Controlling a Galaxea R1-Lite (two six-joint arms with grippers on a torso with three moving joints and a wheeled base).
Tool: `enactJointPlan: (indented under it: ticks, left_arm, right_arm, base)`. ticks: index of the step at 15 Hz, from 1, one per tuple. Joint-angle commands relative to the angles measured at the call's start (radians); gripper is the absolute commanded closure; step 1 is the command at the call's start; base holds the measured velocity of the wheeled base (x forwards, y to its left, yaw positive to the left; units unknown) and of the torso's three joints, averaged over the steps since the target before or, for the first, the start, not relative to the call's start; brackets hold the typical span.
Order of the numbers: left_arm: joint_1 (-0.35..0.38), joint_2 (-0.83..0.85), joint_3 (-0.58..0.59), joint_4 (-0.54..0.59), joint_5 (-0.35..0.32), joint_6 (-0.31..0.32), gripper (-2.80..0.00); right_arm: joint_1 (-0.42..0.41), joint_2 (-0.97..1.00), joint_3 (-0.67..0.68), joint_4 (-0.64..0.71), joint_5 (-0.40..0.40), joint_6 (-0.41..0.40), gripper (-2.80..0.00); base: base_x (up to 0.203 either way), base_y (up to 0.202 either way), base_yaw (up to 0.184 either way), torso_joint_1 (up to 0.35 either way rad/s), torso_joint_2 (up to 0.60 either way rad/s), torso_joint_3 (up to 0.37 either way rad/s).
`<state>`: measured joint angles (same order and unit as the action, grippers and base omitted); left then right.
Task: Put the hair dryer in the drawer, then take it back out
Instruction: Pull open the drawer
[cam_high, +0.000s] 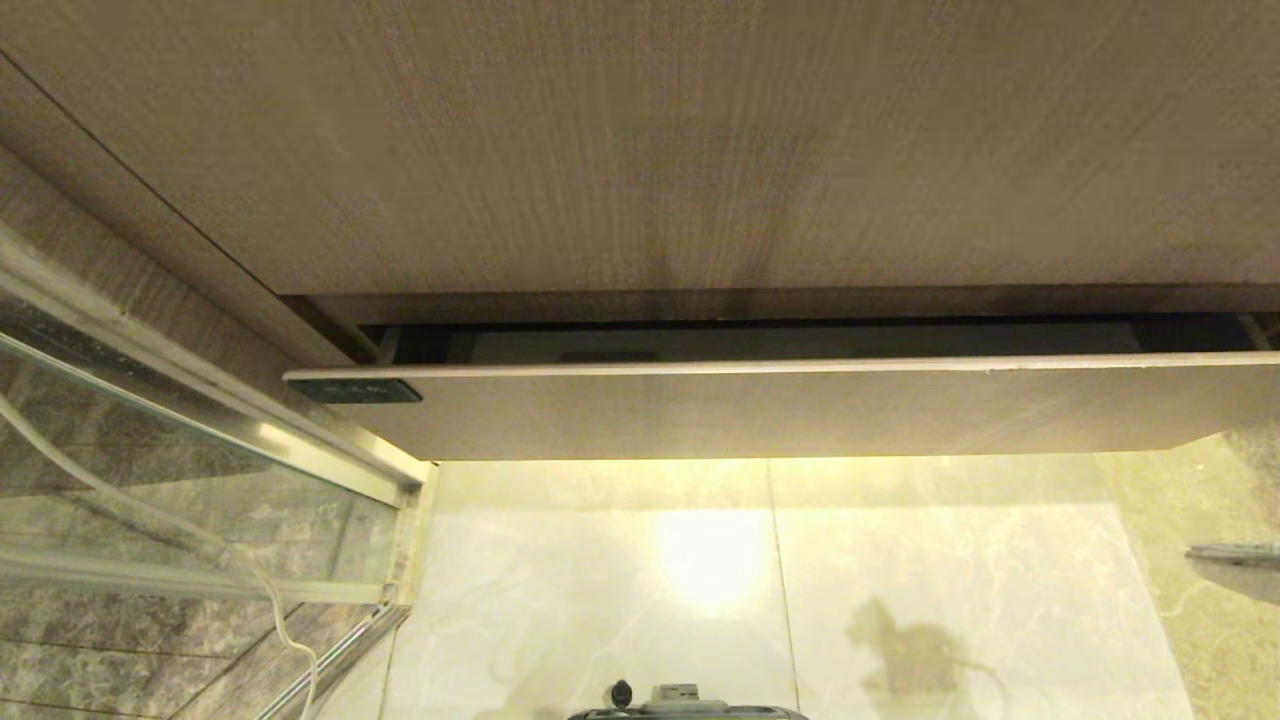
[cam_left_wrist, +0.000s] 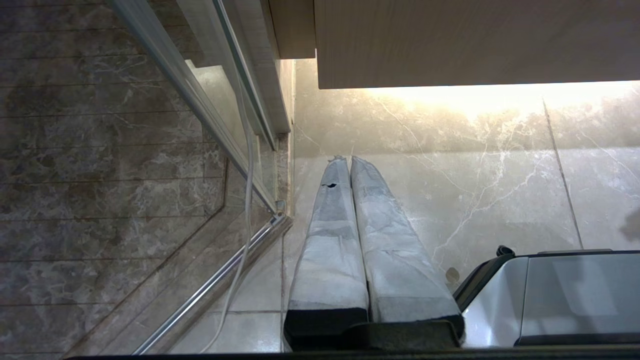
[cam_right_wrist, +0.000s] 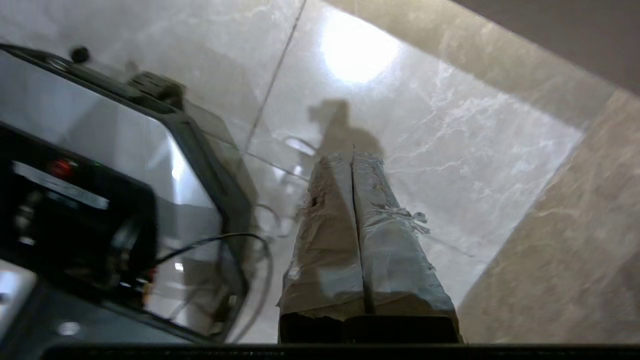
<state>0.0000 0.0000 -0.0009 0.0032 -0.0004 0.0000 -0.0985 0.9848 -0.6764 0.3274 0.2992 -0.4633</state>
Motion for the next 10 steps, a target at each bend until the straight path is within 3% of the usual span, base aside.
enactJointPlan:
  ticks: [1,4,6,10]
  left_arm:
    - [0.000,-0.002,-0.001,0.001,0.000,0.000,0.00]
    - [0.000,-0.002,-0.001,0.001,0.000,0.000,0.00]
    - [0.000,-0.002,-0.001,0.000,0.000,0.000,0.00]
    - [0.000,0.000,0.001,0.000,0.000,0.000,0.00]
  right_arm:
    - [0.010,-0.091,0.039,0.002,0.001,0.055,0.00]
    - [0.061,-0.320,0.177,-0.037,0.002,0.154,0.00]
    - [0.104,-0.459,0.341,-0.152,0.003,0.228,0.00]
    - [0.109,-0.635,0.606,-0.336,0.004,0.271,0.00]
  base:
    - [0.000,0.000,0.000,0.000,0.00,0.000]
    - [0.000,0.000,0.000,0.000,0.00,0.000]
    - [0.000,0.000,0.000,0.000,0.00,0.000]
    - [0.000,0.000,0.000,0.000,0.00,0.000]
